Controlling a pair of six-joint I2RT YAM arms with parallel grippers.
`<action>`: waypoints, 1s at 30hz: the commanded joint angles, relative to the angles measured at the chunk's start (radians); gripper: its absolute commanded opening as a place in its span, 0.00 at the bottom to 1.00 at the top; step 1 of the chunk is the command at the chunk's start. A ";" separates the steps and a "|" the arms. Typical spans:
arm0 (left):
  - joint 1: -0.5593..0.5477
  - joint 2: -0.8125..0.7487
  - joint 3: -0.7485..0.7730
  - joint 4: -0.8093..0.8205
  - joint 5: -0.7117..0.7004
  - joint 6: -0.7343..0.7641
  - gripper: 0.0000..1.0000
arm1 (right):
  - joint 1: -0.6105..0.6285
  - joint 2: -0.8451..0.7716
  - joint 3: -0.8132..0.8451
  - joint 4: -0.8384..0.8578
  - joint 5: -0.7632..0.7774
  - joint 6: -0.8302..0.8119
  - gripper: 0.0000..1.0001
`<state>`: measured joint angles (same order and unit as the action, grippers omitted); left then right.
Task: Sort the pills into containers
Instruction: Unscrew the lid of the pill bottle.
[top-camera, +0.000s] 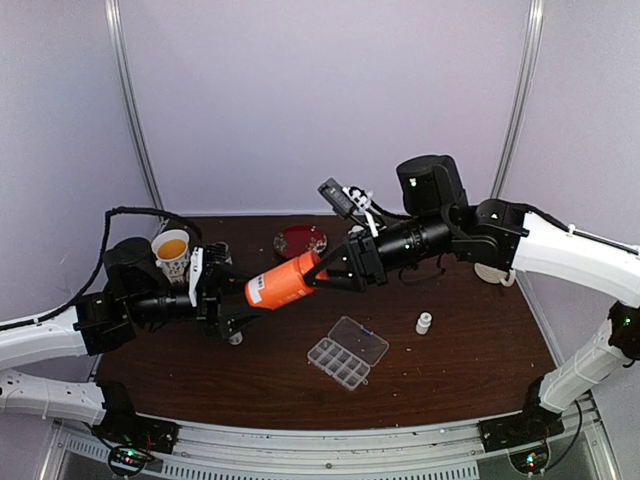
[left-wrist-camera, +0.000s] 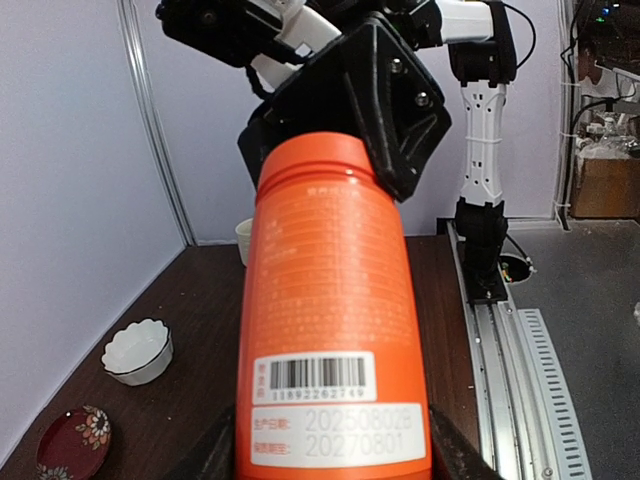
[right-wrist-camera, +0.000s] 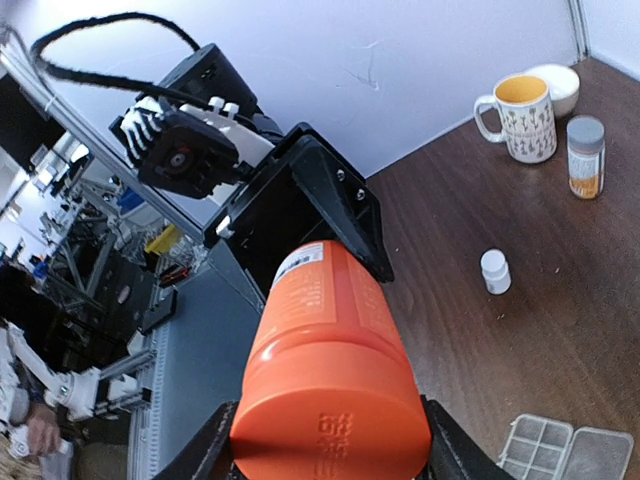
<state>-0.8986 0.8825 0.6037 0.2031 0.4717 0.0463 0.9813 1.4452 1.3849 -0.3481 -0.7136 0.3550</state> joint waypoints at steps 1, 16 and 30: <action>0.004 -0.003 0.000 0.059 0.016 -0.019 0.00 | -0.004 -0.087 -0.018 0.056 0.016 -0.286 0.34; -0.001 0.044 0.020 0.092 0.048 -0.114 0.00 | -0.003 -0.206 -0.152 0.057 -0.024 -1.480 0.10; -0.002 0.057 0.020 0.105 0.056 -0.123 0.00 | -0.003 -0.259 -0.161 0.059 0.054 -1.513 0.14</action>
<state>-0.9047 0.9489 0.6041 0.2626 0.5209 -0.0662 0.9806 1.2098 1.2091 -0.2832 -0.7002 -1.2186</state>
